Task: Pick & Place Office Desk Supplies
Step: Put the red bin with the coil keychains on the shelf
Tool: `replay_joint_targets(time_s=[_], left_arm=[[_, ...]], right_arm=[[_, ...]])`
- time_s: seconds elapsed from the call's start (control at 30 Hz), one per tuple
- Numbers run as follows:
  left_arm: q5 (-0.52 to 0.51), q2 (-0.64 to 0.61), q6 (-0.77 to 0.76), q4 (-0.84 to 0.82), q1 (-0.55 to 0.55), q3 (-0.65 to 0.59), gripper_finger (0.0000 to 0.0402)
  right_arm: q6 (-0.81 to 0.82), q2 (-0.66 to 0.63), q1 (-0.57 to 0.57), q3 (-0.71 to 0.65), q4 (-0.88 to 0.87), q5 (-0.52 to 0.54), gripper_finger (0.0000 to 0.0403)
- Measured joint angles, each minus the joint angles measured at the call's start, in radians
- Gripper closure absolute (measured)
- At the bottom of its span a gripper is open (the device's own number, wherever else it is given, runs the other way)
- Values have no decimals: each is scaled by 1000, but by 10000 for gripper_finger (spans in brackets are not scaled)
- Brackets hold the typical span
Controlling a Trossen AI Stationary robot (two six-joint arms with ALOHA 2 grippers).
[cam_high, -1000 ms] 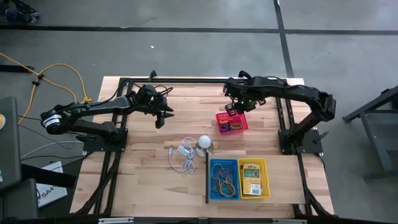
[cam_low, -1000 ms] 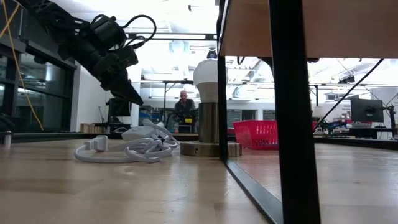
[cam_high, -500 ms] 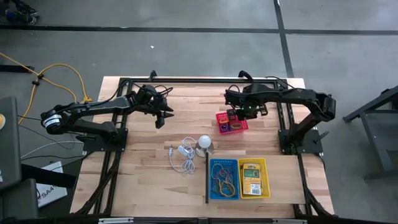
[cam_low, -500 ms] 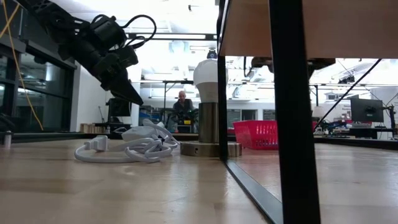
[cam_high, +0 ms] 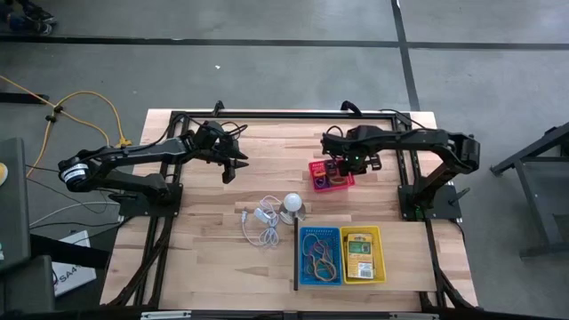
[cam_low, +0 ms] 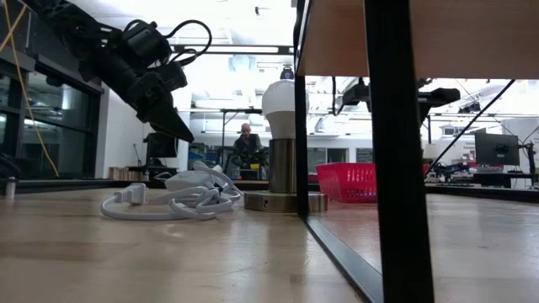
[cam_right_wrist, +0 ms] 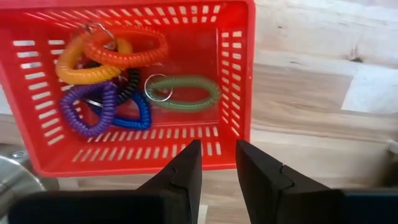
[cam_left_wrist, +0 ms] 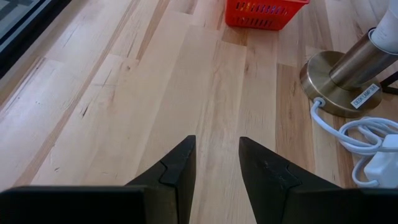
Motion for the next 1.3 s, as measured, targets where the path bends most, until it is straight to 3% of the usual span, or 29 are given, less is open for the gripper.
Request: replay_joint_targets(time_s=[1.17,1.3], left_arm=[[0,0,0,0,0,0,284],[0,0,0,0,0,0,284]], right_arm=[[-22,0,5,-29,12,85,316],[-31,0,6,-29,12,84,298]])
